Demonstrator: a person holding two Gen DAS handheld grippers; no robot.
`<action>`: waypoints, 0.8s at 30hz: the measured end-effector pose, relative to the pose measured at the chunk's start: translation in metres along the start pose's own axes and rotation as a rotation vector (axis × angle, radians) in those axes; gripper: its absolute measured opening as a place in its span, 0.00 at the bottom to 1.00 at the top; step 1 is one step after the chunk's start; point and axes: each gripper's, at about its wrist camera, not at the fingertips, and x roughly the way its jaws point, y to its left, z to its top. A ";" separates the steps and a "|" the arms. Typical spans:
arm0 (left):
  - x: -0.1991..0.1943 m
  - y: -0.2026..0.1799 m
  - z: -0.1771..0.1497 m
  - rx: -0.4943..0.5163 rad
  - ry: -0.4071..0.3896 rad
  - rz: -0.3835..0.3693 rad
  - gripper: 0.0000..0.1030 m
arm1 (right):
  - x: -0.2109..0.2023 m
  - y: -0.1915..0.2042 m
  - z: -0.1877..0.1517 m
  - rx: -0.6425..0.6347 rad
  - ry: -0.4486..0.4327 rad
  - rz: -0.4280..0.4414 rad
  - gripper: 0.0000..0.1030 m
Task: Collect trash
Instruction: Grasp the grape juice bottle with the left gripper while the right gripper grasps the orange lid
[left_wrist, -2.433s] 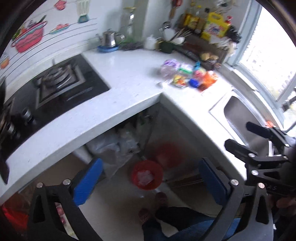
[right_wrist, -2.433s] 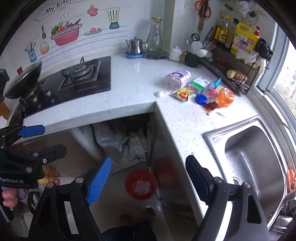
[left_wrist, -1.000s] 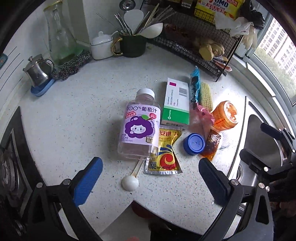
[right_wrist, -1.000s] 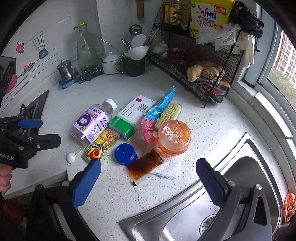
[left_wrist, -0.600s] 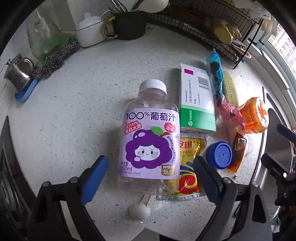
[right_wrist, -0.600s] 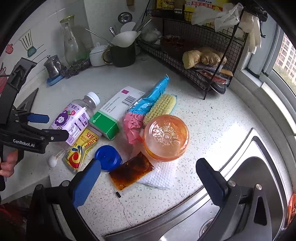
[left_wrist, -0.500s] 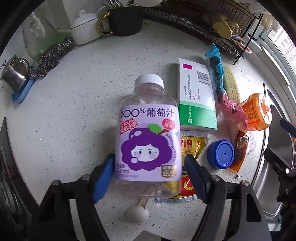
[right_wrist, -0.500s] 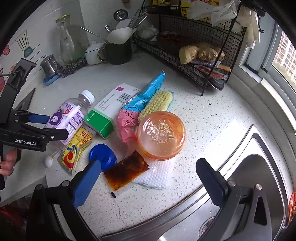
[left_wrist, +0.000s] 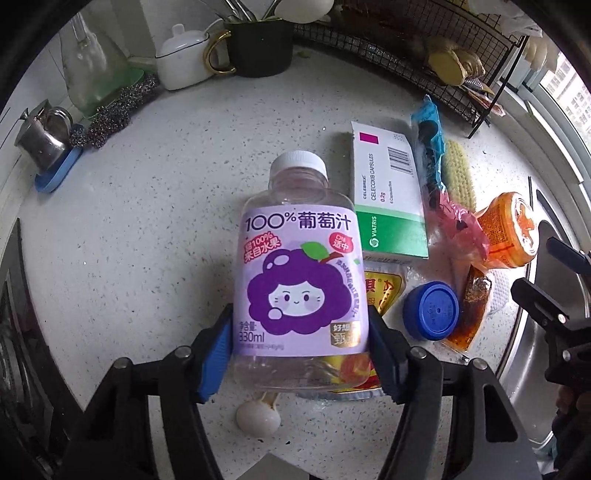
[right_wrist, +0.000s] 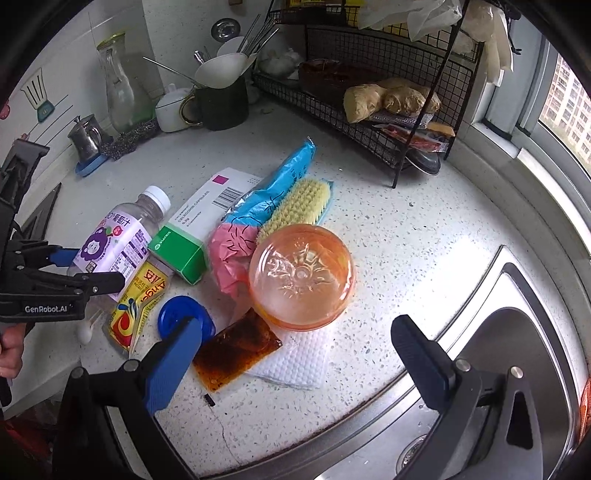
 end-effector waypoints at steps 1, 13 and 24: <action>-0.001 0.000 -0.001 -0.003 -0.001 0.000 0.62 | 0.002 -0.002 0.001 0.006 0.003 0.003 0.99; -0.003 0.000 -0.005 -0.011 0.001 0.021 0.62 | 0.029 -0.008 0.020 -0.006 0.023 0.014 0.99; -0.008 -0.002 -0.003 -0.013 -0.015 0.025 0.62 | 0.042 -0.002 0.026 -0.086 0.034 0.019 0.62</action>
